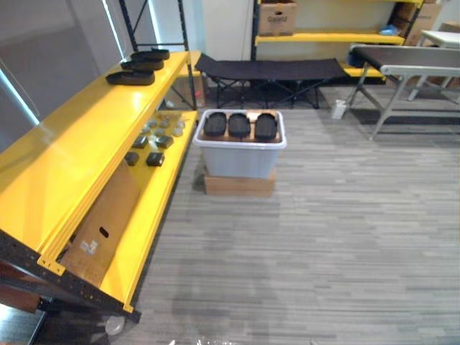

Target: Walk over and take plastic housings, then place them on the shelf

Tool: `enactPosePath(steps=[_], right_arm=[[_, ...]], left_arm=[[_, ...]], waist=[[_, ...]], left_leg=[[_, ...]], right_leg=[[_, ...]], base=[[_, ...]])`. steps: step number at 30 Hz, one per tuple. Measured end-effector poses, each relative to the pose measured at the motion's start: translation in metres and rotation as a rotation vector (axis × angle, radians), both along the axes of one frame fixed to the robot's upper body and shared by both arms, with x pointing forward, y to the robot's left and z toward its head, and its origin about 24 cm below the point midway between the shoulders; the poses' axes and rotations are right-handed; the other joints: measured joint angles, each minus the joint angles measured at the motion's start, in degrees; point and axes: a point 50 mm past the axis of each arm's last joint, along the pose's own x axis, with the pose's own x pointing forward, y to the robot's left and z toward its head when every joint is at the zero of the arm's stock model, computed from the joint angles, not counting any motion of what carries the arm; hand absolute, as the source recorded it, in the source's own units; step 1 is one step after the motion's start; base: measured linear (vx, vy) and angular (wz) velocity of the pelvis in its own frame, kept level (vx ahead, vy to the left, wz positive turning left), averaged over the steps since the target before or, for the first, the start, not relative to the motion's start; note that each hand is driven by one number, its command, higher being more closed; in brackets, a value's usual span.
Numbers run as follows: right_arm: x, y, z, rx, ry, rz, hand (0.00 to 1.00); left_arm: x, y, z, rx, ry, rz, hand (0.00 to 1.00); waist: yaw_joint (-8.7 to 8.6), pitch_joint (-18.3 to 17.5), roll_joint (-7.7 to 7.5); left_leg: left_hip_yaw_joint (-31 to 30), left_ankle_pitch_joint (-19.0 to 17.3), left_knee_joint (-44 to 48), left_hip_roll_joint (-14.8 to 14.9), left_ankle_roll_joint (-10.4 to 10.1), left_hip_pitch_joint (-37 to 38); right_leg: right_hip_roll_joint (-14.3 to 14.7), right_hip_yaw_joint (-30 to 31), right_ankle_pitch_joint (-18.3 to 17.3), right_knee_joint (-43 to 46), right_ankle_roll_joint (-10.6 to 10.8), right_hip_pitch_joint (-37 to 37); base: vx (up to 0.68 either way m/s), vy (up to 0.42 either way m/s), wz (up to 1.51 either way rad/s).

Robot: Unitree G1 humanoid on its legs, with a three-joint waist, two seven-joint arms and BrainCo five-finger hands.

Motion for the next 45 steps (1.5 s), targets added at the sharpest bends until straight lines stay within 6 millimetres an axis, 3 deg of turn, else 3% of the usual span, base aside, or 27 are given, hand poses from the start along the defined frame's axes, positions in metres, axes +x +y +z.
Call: enactPosePath(steps=[8,14,23,27,33,35,37,38,39,40,42,45], right_arm=[[0.026,0.001,0.004,0.037,-0.099,0.020,0.00],[0.030,0.001,0.005,0.034,-0.115,0.028,0.00],[0.038,0.011,0.006,0.052,-0.153,0.085,0.00],[0.037,0.012,0.006,0.061,-0.149,0.118,0.00],[0.030,0.012,0.005,0.084,-0.104,0.135,0.00],[0.028,0.014,0.004,0.096,-0.089,0.131,0.00],[0.027,0.007,0.004,0.083,-0.079,0.128,0.00],[0.026,0.007,0.004,0.086,-0.081,0.119,0.00],[0.025,0.007,0.004,0.091,-0.078,0.115,0.00],[0.020,0.008,0.003,0.106,-0.061,0.100,0.00],[0.008,0.012,0.001,0.126,-0.033,0.080,0.00],[-0.016,0.017,-0.002,0.160,0.001,0.014,0.00]], left_arm=[[0.017,0.000,0.002,-0.002,-0.066,-0.020,0.00],[0.023,0.003,0.005,0.009,-0.098,-0.029,0.00],[0.037,0.000,0.007,0.012,-0.163,-0.013,0.00],[0.036,0.000,0.007,0.009,-0.163,-0.006,0.00],[0.034,0.000,0.007,0.010,-0.158,-0.006,0.00],[0.034,0.006,0.008,0.028,-0.153,-0.020,0.00],[0.035,0.004,0.008,0.029,-0.153,-0.034,0.00],[0.032,0.004,0.007,0.041,-0.136,-0.060,0.00],[0.034,0.004,0.007,0.049,-0.133,-0.077,0.00],[0.037,0.007,0.008,0.062,-0.137,-0.087,0.00],[0.048,0.006,0.010,0.067,-0.160,-0.092,0.00],[0.081,0.001,0.017,0.067,-0.237,-0.106,0.00]], waist=[[-0.08,4.2,-0.02],[0.04,5.5,-1.44],[0.90,6.8,-1.18],[1.20,6.8,-1.17],[1.27,6.7,-1.30],[1.22,7.2,-2.15],[1.35,7.3,-1.70],[0.98,7.7,-0.96],[0.80,7.8,-0.95],[0.95,7.5,-0.64],[1.14,7.8,-1.17],[0.93,7.8,-1.25]], left_leg=[[-1.1,0.0,-0.8,-1.1,0.0,-0.9],[-1.2,0.0,-0.7,-1.8,0.1,-1.6],[-0.8,-0.4,1.1,-1.8,-0.2,-0.7],[-0.6,-1.0,1.4,-1.8,0.7,-0.5],[-0.9,-2.0,3.5,-2.0,1.8,0.4],[-0.5,-6.5,10.5,-2.5,3.3,-1.8],[-0.5,-9.9,14.9,-2.0,4.6,-2.9],[-0.7,-10.5,16.0,-0.7,5.0,-2.5],[-1.2,-11.0,16.5,0.0,4.9,-2.5],[-1.3,-11.6,17.0,1.6,4.4,-2.5],[-1.9,-12.2,17.5,3.5,3.1,-2.7],[-3.5,-13.7,18.9,4.4,1.2,-2.5]], right_leg=[[-1.2,-0.8,-1.4,1.7,1.1,-1.7],[-1.9,-1.7,-1.9,2.3,1.3,-2.5],[-2.2,-0.8,-2.3,4.8,0.6,-2.1],[-2.3,-0.5,-3.2,5.0,1.0,-2.0],[-2.9,-0.8,-4.6,7.8,1.2,-1.4],[-4.9,-2.1,-8.5,14.1,4.1,-3.2],[-5.8,-2.0,-9.3,23.8,6.5,-6.1],[-5.8,-1.7,-8.9,31.4,5.8,-9.9],[-5.3,-1.7,-9.4,32.5,5.1,-11.0],[-4.0,-1.2,-10.0,32.1,4.0,-13.2],[-2.1,0.3,-9.7,27.0,4.2,-15.6],[-1.6,1.7,-5.9,17.6,3.8,-18.3]], base=[[0.03,0.005,0.04],[0.06,0.019,0.08],[0.01,0.007,-0.02],[-0.06,-0.018,-0.05],[-0.07,-0.006,0.02],[-0.05,0.046,0.15],[-0.05,0.107,0.05],[-0.02,0.105,0.04],[0.01,0.106,0.14],[0.07,0.061,0.09],[0.11,0.039,0.10],[0.23,-0.036,0.18]])
